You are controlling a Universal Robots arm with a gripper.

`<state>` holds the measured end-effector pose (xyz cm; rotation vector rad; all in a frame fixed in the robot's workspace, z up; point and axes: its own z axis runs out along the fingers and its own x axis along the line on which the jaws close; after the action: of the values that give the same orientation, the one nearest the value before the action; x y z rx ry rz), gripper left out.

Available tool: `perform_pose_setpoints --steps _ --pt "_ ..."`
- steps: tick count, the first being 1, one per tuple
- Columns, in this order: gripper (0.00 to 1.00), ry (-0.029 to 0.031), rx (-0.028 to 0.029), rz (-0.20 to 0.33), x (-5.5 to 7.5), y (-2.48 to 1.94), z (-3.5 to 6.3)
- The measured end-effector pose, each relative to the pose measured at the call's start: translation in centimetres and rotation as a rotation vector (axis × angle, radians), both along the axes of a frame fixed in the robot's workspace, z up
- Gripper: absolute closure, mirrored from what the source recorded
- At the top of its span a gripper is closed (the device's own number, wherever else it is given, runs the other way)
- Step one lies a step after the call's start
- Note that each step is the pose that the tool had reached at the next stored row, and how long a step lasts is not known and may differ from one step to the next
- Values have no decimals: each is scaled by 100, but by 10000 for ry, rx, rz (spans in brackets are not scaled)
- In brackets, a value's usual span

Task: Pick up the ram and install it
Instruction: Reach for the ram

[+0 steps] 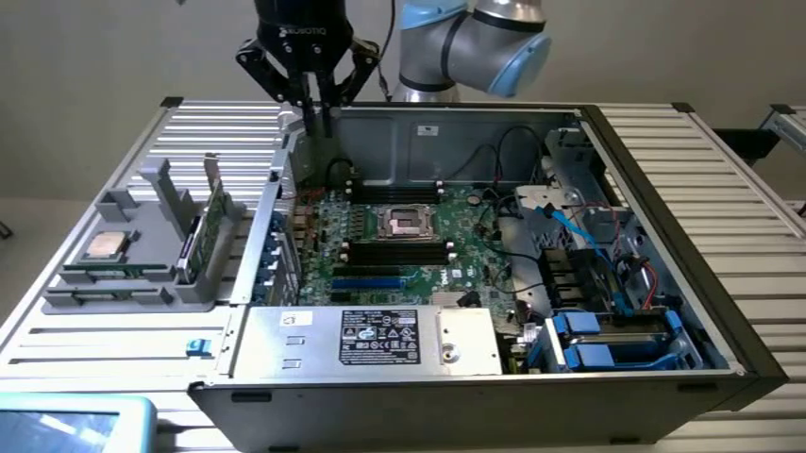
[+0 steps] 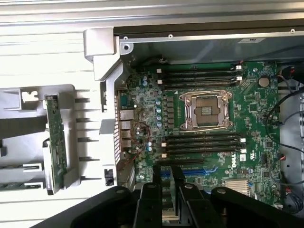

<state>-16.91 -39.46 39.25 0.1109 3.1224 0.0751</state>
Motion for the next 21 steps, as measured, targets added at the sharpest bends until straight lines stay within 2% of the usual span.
perform_pose_setpoints --steps 1,2,10,21 --pt "78 8 0 1 -42 5 0" --pt "71 18 0 1 -84 10 0" --pt "71 125 -1 1 -424 44 0" --pt "71 257 0 -1 -918 67 0"
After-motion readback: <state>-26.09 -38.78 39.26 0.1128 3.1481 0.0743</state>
